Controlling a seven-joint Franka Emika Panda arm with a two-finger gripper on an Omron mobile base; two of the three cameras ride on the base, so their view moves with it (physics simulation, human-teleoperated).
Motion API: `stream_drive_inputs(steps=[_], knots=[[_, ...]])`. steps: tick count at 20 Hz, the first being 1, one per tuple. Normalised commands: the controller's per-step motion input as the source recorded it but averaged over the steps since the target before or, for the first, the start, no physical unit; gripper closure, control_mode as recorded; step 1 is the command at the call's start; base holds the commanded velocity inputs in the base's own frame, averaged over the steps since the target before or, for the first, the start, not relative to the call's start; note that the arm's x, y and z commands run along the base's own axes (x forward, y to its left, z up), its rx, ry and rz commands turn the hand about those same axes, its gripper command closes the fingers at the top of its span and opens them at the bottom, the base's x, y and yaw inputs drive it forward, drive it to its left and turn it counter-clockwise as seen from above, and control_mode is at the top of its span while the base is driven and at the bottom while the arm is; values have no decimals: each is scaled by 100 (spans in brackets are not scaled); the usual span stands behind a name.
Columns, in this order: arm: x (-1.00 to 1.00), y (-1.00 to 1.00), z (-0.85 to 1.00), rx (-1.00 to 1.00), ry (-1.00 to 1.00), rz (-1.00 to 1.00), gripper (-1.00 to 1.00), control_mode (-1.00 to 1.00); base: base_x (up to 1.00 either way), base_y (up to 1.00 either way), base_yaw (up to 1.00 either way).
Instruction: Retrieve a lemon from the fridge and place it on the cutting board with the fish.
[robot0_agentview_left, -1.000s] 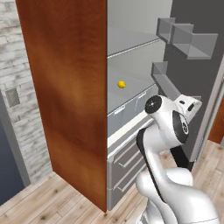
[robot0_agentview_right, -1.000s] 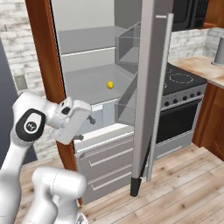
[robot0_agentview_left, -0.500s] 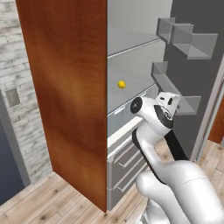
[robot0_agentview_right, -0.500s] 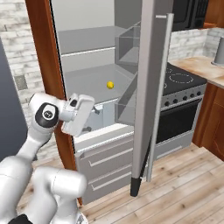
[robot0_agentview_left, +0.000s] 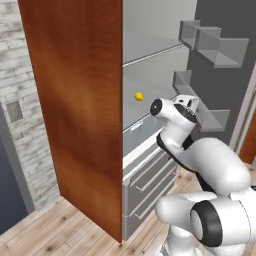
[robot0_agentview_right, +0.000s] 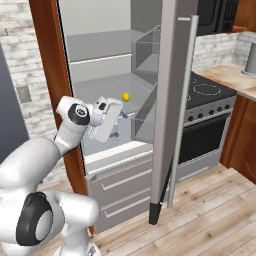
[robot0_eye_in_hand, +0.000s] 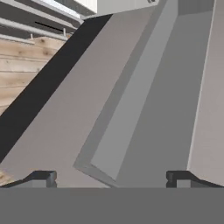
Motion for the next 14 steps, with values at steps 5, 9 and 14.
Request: stream_drive_inputs(steps=[5, 9, 14], knots=[[55, -21, -6, -1, 0, 0, -100, -100, 0, 0, 0], [54, -73, -30, -3, 0, -11, -100, -100, 0, 0, 0], [65, -100, -36, 0, 0, -15, -100, -100, 0, 0, 0]])
